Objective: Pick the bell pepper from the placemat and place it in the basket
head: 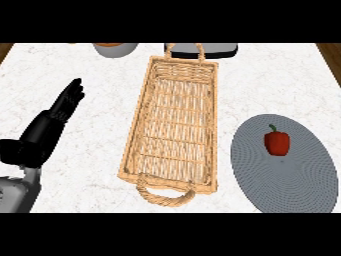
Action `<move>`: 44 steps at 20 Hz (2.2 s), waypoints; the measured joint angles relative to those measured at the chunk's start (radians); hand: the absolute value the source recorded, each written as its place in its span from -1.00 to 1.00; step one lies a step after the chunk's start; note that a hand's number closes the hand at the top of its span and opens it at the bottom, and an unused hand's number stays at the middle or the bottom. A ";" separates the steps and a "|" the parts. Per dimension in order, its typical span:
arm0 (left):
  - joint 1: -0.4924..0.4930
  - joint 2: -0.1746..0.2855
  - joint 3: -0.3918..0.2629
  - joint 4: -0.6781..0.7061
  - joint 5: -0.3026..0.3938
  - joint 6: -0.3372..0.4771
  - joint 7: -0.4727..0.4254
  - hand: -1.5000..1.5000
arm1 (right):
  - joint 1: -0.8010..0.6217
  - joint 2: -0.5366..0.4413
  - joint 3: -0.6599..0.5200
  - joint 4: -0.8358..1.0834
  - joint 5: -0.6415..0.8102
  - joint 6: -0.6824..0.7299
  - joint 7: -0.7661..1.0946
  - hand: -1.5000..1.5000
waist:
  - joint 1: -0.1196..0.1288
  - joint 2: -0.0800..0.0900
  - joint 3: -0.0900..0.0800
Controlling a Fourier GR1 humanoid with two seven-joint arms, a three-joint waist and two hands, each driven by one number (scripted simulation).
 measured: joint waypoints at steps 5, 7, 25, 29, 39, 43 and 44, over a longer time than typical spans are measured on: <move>0.004 -0.027 0.015 0.004 -0.029 -0.014 -0.004 0.00 | 0.057 0.092 0.004 0.032 0.116 -0.056 -0.093 -1.00 | 0.004 0.001 0.000; 0.007 -0.026 0.026 -0.019 -0.024 -0.022 0.019 0.00 | 0.072 0.128 0.017 0.083 0.178 -0.099 -0.163 -1.00 | 0.008 0.002 0.001; 0.015 -0.123 0.099 -0.019 -0.127 -0.101 0.033 0.00 | 0.082 0.331 0.049 0.424 0.520 -0.317 -0.549 -1.00 | 0.007 0.002 0.001; 0.015 -0.140 0.121 -0.014 -0.143 -0.124 0.032 0.00 | 0.079 0.359 0.036 0.430 0.527 -0.308 -0.588 -1.00 | 0.007 0.002 0.000; -0.003 -0.178 0.164 -0.020 -0.182 -0.162 0.056 0.00 | 0.075 0.418 0.041 0.437 0.619 -0.288 -0.575 -1.00 | 0.007 0.002 0.000; 0.023 -0.181 0.181 -0.040 -0.184 -0.183 0.052 0.00 | 0.048 0.440 0.056 0.435 0.660 -0.262 -0.529 -1.00 | 0.008 0.001 0.000; 0.021 -0.185 0.181 -0.049 -0.186 -0.183 0.062 0.00 | 0.053 0.437 0.050 0.464 0.669 -0.278 -0.555 -1.00 | 0.008 0.001 0.000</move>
